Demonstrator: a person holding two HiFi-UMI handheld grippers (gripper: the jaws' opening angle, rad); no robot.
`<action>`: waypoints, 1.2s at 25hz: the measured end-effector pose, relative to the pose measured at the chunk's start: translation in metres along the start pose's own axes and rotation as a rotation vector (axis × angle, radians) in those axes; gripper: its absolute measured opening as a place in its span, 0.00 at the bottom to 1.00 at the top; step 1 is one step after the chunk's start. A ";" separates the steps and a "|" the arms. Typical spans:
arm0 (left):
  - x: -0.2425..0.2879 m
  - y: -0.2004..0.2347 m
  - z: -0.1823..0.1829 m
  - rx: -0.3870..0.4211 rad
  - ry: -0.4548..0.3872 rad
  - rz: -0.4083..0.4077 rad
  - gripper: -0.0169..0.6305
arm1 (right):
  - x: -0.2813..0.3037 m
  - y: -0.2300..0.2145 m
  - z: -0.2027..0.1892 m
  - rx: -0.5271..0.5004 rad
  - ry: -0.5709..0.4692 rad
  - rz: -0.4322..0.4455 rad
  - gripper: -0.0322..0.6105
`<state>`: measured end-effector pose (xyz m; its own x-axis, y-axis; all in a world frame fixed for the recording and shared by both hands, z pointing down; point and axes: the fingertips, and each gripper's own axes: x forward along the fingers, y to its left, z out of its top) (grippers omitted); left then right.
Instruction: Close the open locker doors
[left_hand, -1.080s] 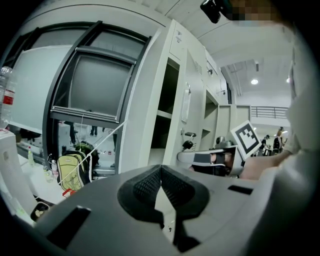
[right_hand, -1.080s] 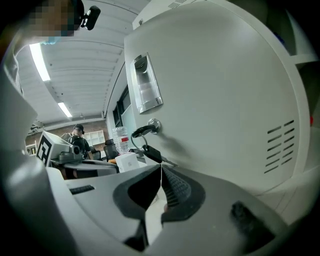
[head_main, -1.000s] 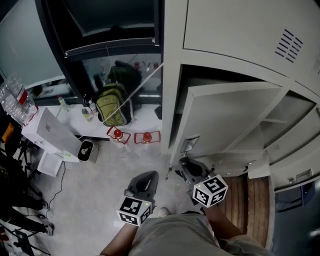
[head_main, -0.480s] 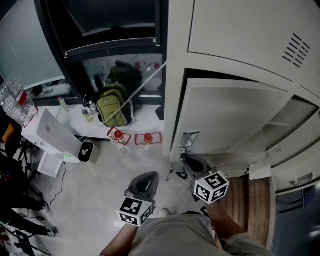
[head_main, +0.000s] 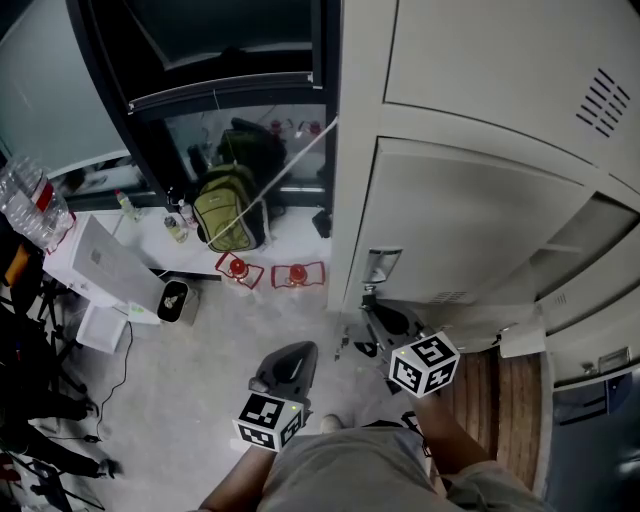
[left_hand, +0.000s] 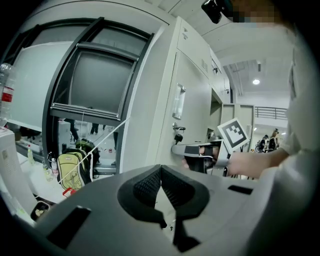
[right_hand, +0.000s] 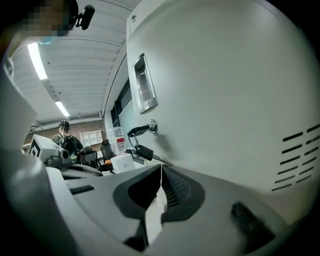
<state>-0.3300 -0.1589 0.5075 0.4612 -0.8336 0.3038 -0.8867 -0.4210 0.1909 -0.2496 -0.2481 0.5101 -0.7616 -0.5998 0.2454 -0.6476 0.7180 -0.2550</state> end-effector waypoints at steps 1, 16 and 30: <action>0.000 0.001 0.000 -0.001 0.001 0.001 0.05 | 0.002 -0.001 0.000 0.001 0.001 0.000 0.09; -0.004 0.016 -0.005 -0.021 0.010 0.012 0.05 | 0.013 -0.006 0.001 0.011 0.010 -0.011 0.09; 0.008 -0.024 -0.014 -0.018 0.029 -0.076 0.05 | -0.034 -0.009 -0.013 0.013 0.025 -0.072 0.09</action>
<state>-0.3047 -0.1510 0.5183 0.5280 -0.7888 0.3148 -0.8487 -0.4759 0.2310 -0.2179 -0.2294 0.5166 -0.7125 -0.6406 0.2863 -0.7009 0.6687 -0.2481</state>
